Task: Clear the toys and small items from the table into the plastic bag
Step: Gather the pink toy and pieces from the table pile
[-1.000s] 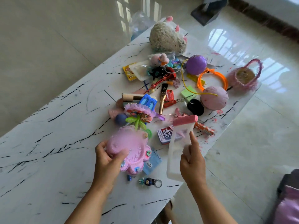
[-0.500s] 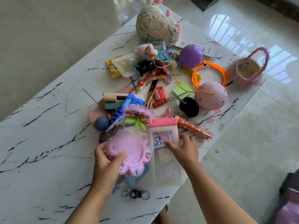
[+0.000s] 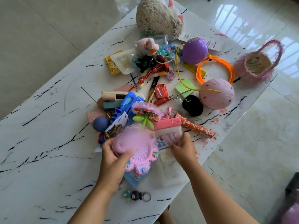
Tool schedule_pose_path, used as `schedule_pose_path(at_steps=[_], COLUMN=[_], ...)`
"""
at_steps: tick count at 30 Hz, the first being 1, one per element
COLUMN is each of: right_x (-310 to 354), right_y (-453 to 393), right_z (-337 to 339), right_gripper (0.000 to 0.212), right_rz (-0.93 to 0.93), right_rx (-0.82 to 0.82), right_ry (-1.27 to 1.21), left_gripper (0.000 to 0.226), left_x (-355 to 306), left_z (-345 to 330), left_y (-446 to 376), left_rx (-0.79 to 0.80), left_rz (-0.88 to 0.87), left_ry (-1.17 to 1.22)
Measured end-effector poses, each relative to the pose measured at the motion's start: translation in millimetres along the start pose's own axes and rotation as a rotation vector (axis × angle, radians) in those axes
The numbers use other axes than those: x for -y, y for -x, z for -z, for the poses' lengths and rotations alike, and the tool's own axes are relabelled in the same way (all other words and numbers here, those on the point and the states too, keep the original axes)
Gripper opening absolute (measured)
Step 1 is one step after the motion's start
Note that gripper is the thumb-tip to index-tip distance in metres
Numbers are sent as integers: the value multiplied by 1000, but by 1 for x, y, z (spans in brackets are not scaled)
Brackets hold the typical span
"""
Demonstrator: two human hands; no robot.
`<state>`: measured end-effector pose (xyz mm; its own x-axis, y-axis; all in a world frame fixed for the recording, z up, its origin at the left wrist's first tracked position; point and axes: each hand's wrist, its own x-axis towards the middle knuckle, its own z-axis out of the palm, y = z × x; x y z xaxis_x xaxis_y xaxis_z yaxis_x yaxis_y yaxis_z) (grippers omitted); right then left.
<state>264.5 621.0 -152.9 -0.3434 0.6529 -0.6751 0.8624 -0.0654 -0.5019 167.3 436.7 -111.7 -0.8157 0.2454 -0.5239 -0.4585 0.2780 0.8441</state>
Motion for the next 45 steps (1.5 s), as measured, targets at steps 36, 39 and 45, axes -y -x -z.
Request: schedule_pose_path(at_steps=[36, 39, 45], right_x=[58, 28, -52], right_y=[215, 236, 289], right_z=[133, 152, 170], right_gripper=[14, 14, 13], right_rz=[510, 444, 240], right_rx=[-547, -637, -757], right_ry=[236, 218, 137], left_gripper=[47, 49, 51], left_x=[-112, -110, -100], left_z=[80, 67, 21], left_y=[110, 120, 161], left_rx=[83, 162, 376], left_rz=[-59, -59, -64], left_ry=[3, -16, -86])
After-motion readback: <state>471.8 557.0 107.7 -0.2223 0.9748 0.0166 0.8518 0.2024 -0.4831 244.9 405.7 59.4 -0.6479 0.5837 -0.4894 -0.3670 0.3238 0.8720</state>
